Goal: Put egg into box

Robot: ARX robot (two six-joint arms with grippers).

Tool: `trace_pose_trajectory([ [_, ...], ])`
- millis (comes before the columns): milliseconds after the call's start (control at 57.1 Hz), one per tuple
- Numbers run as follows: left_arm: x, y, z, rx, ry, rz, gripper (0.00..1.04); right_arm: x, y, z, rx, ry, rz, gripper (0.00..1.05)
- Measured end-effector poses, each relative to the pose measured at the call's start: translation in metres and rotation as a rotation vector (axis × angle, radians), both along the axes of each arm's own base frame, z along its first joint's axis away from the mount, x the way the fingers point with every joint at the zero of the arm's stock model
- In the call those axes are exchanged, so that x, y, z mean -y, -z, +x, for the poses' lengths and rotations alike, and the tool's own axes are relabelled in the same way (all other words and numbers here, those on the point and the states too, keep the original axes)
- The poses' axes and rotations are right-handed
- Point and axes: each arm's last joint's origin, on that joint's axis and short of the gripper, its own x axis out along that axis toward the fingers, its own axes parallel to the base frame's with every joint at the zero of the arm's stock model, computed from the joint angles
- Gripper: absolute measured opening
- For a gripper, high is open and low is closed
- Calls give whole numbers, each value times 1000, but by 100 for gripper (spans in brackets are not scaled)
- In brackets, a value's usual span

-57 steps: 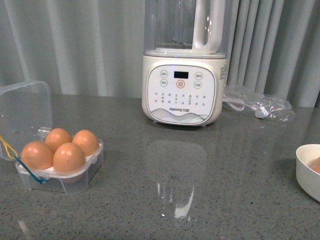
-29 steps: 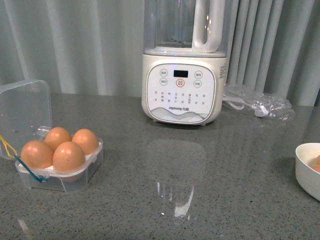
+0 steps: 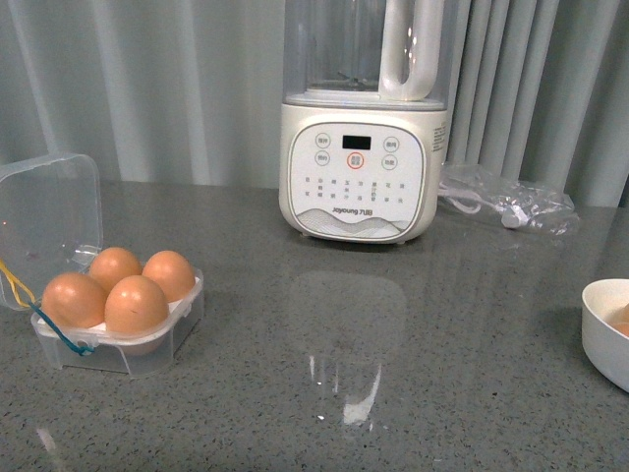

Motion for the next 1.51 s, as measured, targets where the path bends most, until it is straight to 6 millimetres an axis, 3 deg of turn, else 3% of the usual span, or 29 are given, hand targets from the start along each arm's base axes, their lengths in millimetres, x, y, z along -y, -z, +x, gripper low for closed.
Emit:
trace_pose_trajectory([
  [263, -3, -27, 25, 152, 61, -71, 98, 0, 0, 0, 0, 2, 0, 98],
  [490, -38, -66, 66, 264, 126, -83, 98, 0, 0, 0, 0, 2, 0, 98],
  [753, -76, -88, 111, 267, 187, -9, 98, 0, 0, 0, 0, 2, 0, 98],
  [1191, -102, -90, 182, 225, 221, 49, 98, 0, 0, 0, 0, 2, 0, 98],
  [1506, -86, -87, 207, 243, 267, 28, 98, 0, 0, 0, 0, 2, 0, 98],
])
